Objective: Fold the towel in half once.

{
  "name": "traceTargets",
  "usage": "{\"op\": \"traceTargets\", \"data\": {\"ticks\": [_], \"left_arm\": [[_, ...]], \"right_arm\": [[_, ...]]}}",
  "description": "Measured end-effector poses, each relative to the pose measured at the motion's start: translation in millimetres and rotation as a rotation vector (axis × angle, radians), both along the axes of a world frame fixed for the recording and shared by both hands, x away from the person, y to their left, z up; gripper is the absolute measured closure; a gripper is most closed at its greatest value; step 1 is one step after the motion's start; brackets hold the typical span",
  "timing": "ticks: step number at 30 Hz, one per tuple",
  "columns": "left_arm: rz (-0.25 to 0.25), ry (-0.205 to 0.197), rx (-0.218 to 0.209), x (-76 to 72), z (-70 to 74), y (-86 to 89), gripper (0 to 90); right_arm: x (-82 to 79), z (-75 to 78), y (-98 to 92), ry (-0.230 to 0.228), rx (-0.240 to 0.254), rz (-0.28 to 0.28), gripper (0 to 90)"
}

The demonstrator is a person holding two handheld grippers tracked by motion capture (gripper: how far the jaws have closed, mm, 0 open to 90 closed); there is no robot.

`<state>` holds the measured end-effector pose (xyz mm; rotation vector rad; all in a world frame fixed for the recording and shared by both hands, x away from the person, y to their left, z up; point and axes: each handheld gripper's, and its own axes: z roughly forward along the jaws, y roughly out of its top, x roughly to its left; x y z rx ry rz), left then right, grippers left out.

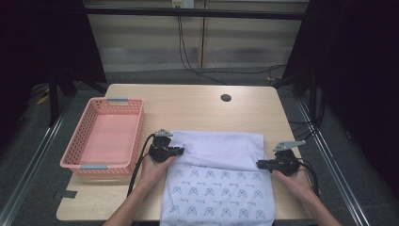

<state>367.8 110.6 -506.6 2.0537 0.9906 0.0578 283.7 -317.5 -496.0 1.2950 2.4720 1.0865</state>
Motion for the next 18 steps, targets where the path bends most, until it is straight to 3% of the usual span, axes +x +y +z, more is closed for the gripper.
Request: {"op": "traceTargets", "data": {"ticks": [2,4,6,8,12,18], "left_arm": [[-0.013,-0.028,0.045,2.0,2.8,-4.8,86.5],[0.0,-0.02,0.038,4.6,2.6,-5.5,86.6],[-0.018,-0.011,0.02,7.9,1.3,-2.2,86.6],[-0.017,-0.003,0.032,8.3,3.3,-1.1,86.7],[-0.024,-0.028,0.076,8.3,5.2,-5.1,86.9],[0.002,-0.04,0.093,23.5,5.0,-9.5,86.9]], "right_arm": [[4.1,-0.7,-1.4,-0.003,0.007,-0.01,85.9],[7.8,-0.7,-2.0,-0.006,0.002,-0.01,86.0],[10.5,-0.3,-1.2,-0.004,-0.001,-0.018,86.0],[11.1,-0.5,-1.2,0.001,0.008,-0.026,85.9],[13.4,-0.4,-0.9,-0.003,0.0,-0.015,86.0],[33.7,-0.3,-3.3,-0.01,-0.015,-0.039,86.0]]}}
